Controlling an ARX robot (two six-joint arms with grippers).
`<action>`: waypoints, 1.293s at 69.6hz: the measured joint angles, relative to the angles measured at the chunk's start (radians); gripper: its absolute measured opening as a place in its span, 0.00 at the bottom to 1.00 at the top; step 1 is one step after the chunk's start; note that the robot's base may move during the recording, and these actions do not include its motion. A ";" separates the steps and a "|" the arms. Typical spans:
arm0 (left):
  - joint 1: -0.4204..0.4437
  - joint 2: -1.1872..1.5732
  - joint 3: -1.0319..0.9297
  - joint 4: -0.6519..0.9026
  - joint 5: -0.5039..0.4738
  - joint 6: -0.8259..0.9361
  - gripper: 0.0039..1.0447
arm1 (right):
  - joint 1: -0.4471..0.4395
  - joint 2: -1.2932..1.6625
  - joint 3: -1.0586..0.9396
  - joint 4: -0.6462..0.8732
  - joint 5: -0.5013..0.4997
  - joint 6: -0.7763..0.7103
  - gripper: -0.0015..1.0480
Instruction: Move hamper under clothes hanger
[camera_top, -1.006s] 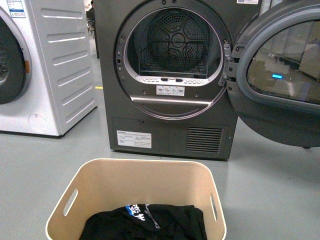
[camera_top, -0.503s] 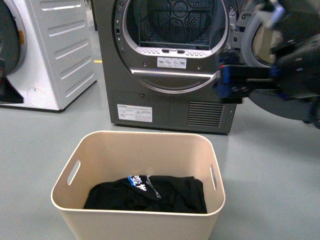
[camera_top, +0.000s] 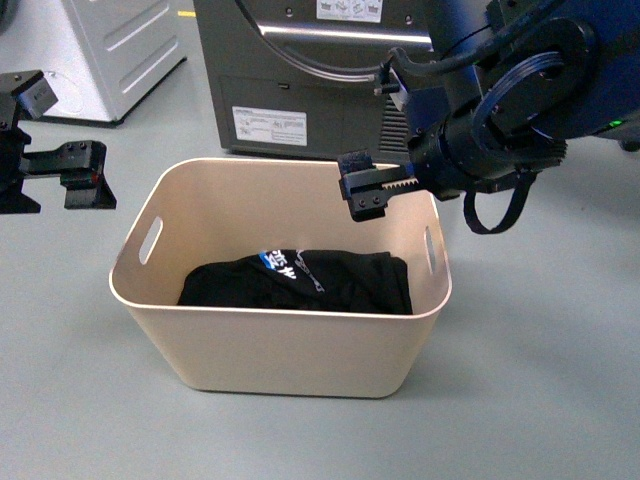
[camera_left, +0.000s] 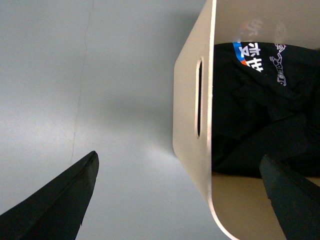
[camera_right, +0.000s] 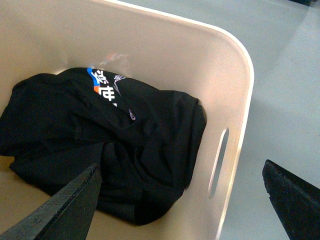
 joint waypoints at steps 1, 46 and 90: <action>0.000 0.002 0.003 0.000 0.000 0.000 0.94 | 0.000 0.004 0.004 -0.001 0.002 -0.002 0.92; -0.025 0.207 0.146 0.019 0.006 0.012 0.94 | -0.017 0.230 0.202 -0.079 0.106 0.005 0.92; -0.071 0.320 0.159 0.124 -0.044 0.038 0.69 | -0.048 0.326 0.254 -0.140 0.183 0.025 0.61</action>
